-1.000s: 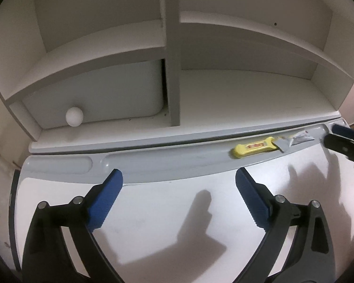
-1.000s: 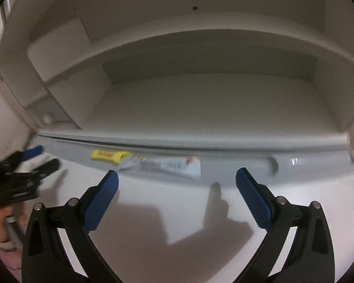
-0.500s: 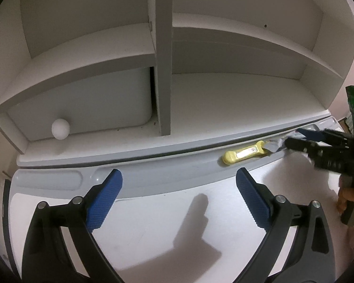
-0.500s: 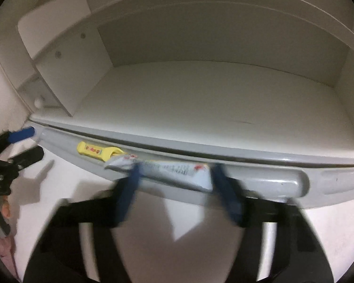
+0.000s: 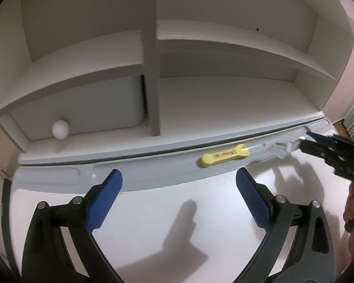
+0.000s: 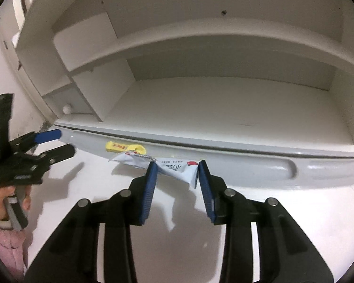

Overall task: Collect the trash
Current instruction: 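Grasp the yellow item with the left tool while the right tool grasps the white tube wrapper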

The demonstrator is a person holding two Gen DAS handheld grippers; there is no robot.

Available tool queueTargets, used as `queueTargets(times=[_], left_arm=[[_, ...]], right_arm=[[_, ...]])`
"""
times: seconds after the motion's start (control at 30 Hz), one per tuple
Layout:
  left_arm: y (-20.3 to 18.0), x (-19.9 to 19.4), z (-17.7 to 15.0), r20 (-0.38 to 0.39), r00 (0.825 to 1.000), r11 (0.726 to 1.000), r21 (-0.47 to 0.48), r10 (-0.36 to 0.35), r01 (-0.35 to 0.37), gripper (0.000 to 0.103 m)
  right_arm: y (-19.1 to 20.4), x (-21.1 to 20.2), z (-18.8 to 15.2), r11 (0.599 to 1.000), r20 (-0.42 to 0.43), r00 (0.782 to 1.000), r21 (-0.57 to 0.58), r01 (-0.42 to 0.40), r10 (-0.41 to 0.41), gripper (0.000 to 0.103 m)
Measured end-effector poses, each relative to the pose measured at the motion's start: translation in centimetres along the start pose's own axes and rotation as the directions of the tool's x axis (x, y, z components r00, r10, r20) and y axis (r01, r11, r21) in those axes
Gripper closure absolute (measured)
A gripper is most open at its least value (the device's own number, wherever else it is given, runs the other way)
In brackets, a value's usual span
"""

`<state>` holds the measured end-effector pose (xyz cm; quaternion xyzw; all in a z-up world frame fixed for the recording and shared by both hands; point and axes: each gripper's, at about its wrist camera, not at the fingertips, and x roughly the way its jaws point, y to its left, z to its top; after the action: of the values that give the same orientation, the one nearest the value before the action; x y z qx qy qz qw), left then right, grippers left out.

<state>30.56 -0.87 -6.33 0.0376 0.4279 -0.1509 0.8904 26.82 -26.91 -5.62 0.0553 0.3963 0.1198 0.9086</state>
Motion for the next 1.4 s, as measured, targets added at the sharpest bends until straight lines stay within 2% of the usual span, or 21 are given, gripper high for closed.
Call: queueTargets(times=[0.13,0.3,0.43,0.67,0.83,1.03,1.33,1.4], left_arm=[[-1.4,2.1,0.2,-0.076,0.997,1.000,-0.018,-0.018,0.017,0.009],[-3.7,4.6,0.7,-0.144,0.989,1.000,-0.027,-0.013,0.009,0.009],[-5.3,5.2,1.3,-0.163,0.986,0.999,-0.033,0.015,-0.021,0.009],[-8.5,7.1,2.3,-0.203,0.973,0.990,-0.059,0.114,-0.128,0.007],[-10.2,8.3,3.0,-0.208,0.968,0.984,-0.079,0.141,-0.160,0.006],[-9.3,9.2,3.0,-0.211,0.961,0.972,-0.112,0.182,-0.208,0.006],[-9.2,10.1,3.7,-0.207,0.962,0.973,-0.109,0.177,-0.202,0.006],[-9.0,10.3,4.2,-0.190,0.966,0.974,-0.104,0.177,-0.199,0.009]], right_arm=[[-0.9,-2.5,-2.4,0.998,0.013,0.998,-0.016,0.060,-0.060,0.067],[-1.5,-4.3,-4.8,0.996,0.014,0.996,-0.034,0.087,-0.087,0.067],[-1.6,-5.0,-6.2,0.993,0.022,0.996,-0.076,0.085,-0.084,0.067],[-3.3,-6.4,-8.0,0.995,0.060,0.997,-0.094,0.043,-0.038,0.067],[-2.7,-7.4,-8.6,0.989,0.090,0.996,-0.147,0.004,0.009,0.067],[-2.5,-8.2,-9.4,0.985,0.084,0.995,-0.169,-0.035,0.050,0.067],[-2.2,-8.1,-9.7,0.981,0.050,0.997,-0.191,-0.042,0.053,0.067],[-2.0,-8.0,-9.5,0.980,0.051,0.997,-0.192,-0.044,0.055,0.066]])
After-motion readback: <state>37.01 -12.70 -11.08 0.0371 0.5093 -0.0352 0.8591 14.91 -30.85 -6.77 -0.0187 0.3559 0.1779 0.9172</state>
